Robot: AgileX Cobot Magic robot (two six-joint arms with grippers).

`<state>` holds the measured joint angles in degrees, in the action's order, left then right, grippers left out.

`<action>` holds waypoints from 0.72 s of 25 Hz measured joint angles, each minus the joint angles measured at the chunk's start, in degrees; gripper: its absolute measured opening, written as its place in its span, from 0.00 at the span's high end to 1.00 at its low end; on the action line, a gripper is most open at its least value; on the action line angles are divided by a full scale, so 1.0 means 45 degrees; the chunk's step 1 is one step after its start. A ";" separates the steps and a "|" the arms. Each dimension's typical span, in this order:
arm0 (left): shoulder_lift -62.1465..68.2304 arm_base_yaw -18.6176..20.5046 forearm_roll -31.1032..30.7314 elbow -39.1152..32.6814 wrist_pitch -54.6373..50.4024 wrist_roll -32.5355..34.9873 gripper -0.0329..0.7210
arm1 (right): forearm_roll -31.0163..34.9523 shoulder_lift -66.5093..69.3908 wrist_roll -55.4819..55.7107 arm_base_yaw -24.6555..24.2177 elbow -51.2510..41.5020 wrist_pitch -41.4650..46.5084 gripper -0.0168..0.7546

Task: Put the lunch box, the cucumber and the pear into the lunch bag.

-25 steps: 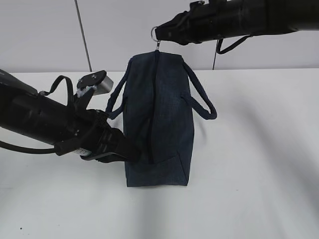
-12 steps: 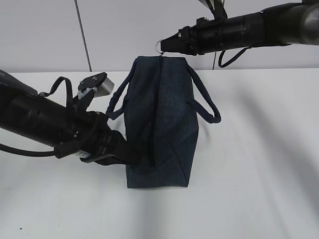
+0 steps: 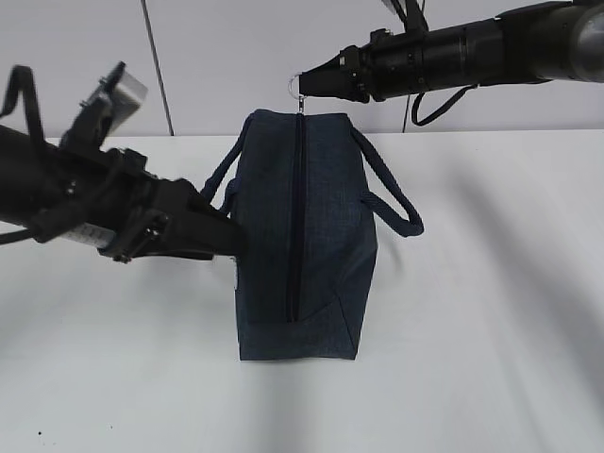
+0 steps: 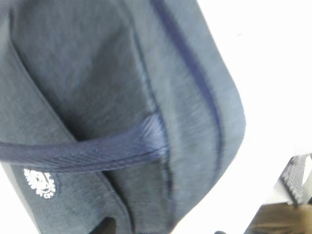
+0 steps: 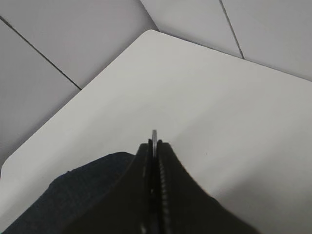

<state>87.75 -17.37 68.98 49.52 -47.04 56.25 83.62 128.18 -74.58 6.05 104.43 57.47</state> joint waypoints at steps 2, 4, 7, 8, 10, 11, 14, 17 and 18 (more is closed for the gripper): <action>-0.0502 0.0345 0.0012 0.0000 -0.0426 -0.0132 0.45 | -0.0022 0.0000 0.0000 0.0000 0.0000 0.0081 0.97; -0.0878 0.0631 0.0012 0.0000 -0.0823 -0.0200 0.44 | -0.0022 0.0000 0.0000 -0.0013 0.0000 0.0156 0.97; -0.1335 0.0889 0.0038 0.0000 -0.0908 -0.0459 0.44 | -0.0022 0.0000 0.0037 -0.0013 0.0000 0.0203 0.97; -0.1435 0.0936 0.0061 0.0030 -0.0778 -0.0551 0.44 | -0.0022 0.0004 0.0037 -0.0013 0.0000 0.0233 0.97; -0.1484 0.0939 0.0098 0.0337 -0.0400 -0.0837 0.43 | -0.0022 0.0004 0.0058 -0.0013 0.0000 0.0362 0.97; -0.1472 0.0939 0.0098 0.0615 -0.0153 -0.0967 0.43 | -0.0022 0.0004 0.0067 -0.0013 0.0000 0.0390 0.97; -0.1055 0.0939 0.0235 0.1740 0.0398 -0.1120 0.43 | -0.0022 0.0004 0.0117 -0.0013 0.0000 0.0445 0.97; -0.0098 0.0939 0.0355 0.3099 0.0606 -0.1380 0.43 | -0.0022 0.0004 0.0146 -0.0013 0.0000 0.0535 0.97; 0.0343 0.0939 0.0372 0.3567 0.0634 -0.1521 0.43 | -0.0022 0.0004 0.0181 -0.0013 0.0000 0.0558 0.97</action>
<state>89.29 -13.14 70.65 65.57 -44.18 49.40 83.52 128.20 -73.77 5.99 104.43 59.98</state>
